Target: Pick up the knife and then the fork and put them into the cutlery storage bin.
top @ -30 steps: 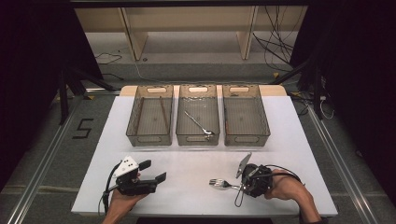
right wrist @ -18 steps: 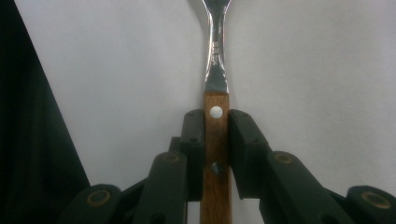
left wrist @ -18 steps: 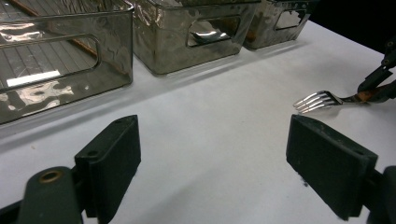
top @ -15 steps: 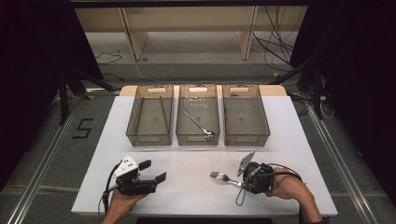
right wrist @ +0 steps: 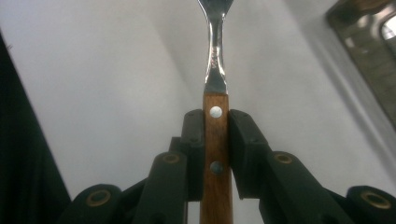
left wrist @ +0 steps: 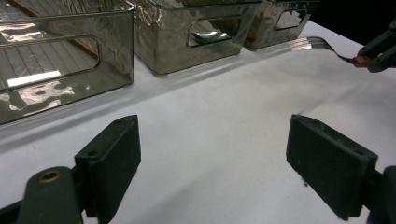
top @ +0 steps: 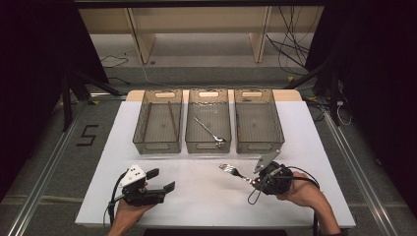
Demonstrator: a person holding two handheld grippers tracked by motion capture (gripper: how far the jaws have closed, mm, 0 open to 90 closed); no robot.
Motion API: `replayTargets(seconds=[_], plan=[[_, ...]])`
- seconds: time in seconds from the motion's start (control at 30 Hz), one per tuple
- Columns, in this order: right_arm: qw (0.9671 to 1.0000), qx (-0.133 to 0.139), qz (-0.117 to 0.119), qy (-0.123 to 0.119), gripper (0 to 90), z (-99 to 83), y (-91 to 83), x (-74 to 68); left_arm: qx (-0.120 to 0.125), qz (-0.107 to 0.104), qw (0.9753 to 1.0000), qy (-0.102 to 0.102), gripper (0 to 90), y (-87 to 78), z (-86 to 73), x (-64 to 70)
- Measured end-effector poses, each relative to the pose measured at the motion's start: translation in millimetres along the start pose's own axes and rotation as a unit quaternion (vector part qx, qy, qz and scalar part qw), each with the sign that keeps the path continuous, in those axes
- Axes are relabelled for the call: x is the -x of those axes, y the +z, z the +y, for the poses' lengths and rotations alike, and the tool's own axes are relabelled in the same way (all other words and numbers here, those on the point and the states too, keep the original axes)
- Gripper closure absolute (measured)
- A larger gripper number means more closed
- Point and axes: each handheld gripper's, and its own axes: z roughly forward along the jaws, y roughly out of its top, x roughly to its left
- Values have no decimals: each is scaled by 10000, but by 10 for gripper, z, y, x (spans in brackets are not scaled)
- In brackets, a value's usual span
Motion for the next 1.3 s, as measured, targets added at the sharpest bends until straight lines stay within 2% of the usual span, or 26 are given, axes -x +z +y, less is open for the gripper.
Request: replayTargets(seconds=[0.13,0.43,0.53,0.63,0.77,0.97,1.3], plan=[[9991,289,-64,293,773,23,-56,55,-9,-1,10000,10,177,-3,0,-4],[9947,743,-190,683,773,110,-164,197,-8,2,10000,-3,177,-4,1,-8],[9902,997,-175,961,773,152,-204,298,11,-4,10000,0,177,-5,2,-8],[9839,1209,-180,1302,773,205,-250,426,25,-2,10000,-4,177,-2,1,-6],[9770,1316,-267,1657,773,275,-289,588,20,-1,10000,-8,177,-8,1,-11],[9693,1430,-334,1972,773,348,-314,742,15,2,10000,-7,177,-7,2,-13],[9591,1511,-504,2340,773,454,-316,944,22,5,10000,-13,177,-11,3,-13]])
